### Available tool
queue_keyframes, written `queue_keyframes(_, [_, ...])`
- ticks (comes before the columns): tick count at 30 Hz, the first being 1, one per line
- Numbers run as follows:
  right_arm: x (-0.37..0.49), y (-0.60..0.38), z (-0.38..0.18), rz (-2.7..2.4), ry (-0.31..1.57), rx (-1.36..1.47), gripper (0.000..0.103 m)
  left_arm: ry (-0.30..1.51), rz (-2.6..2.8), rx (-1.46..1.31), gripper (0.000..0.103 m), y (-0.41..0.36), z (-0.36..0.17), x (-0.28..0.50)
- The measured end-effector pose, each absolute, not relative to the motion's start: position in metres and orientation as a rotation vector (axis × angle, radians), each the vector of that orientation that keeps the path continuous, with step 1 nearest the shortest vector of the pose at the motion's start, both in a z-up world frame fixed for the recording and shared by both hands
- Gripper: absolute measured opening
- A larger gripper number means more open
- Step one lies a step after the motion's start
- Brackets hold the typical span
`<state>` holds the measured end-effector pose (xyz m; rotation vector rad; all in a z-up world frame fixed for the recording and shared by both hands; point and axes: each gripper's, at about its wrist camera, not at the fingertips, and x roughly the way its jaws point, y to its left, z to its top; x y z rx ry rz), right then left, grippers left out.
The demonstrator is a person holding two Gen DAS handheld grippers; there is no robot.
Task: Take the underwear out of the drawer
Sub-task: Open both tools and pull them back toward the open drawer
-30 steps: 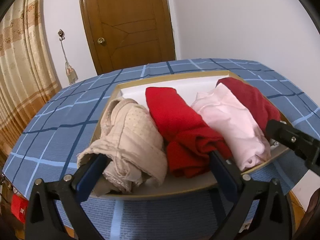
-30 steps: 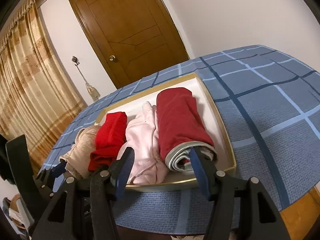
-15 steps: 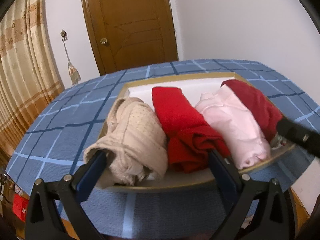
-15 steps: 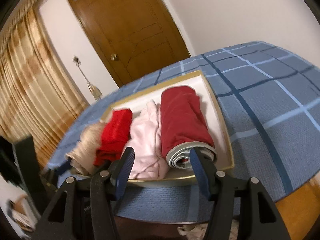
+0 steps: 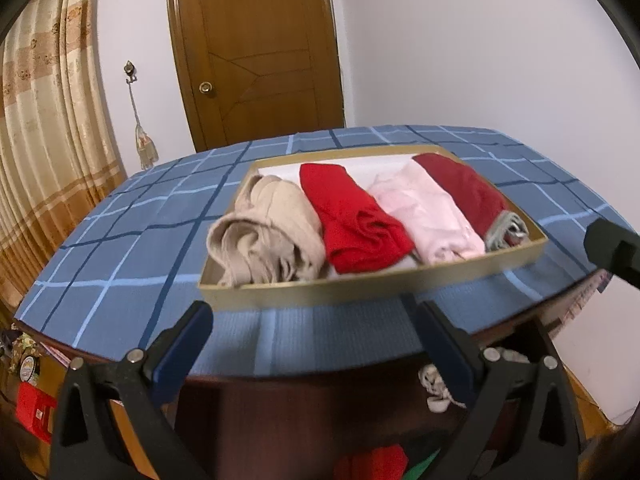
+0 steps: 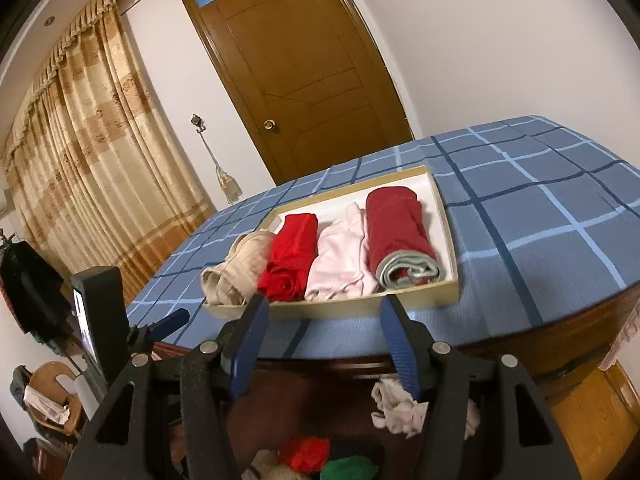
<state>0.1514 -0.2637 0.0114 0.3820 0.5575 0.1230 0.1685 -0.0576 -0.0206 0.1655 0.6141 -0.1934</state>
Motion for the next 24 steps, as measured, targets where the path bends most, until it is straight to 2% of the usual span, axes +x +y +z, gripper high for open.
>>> queue_keyframes(24, [0.081, -0.247, -0.008, 0.129, 0.559, 0.312, 0.061, 0.621, -0.181, 0.233, 0.102, -0.044, -0.034, 0.098])
